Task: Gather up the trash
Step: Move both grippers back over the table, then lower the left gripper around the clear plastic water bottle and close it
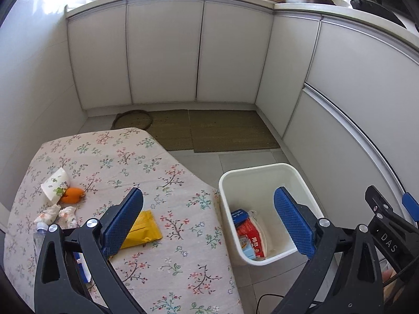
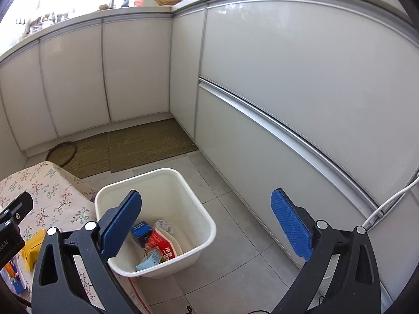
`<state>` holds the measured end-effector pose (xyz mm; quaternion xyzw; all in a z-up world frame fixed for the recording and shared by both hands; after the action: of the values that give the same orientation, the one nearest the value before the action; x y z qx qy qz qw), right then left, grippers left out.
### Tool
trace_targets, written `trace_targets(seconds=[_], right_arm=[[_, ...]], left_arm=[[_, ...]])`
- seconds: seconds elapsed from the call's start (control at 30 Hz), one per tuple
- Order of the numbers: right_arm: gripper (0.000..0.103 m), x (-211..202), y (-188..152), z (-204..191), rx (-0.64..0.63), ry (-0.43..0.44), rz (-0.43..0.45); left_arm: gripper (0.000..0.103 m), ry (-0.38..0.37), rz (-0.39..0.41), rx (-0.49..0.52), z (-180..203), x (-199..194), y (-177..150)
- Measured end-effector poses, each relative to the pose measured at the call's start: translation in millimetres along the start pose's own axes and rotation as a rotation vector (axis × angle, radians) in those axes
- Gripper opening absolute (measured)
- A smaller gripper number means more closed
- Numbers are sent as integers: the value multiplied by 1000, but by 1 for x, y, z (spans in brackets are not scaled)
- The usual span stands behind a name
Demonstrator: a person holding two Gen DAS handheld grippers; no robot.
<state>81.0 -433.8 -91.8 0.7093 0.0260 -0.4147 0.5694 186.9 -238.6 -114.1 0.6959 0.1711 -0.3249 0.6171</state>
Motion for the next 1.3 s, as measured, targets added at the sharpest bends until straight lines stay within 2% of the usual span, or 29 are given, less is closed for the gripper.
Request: trace_targets(seconds=[0.37, 0.7, 1.3], right_arm=[[96, -17, -1, -71, -118, 104, 45], [96, -21, -15, -143, -247, 169, 37], [96, -25, -38, -252, -372, 288, 10]], left_arm=[[96, 88, -28, -86, -80, -7, -20], [96, 155, -44, -153, -144, -9, -30], [96, 271, -110, -265, -248, -1, -56]])
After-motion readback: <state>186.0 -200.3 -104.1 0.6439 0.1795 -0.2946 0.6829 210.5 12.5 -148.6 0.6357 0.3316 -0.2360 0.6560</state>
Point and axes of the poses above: each gripper's, at about its wrist camera, not at the fingertips, and x roughly the way its jaws point, z to its right, y to its top, the point moved 8 cm from there along x, roughly the way its jaws point, and after that the axes turned 10 degrees about y, right-handed, at the moved point
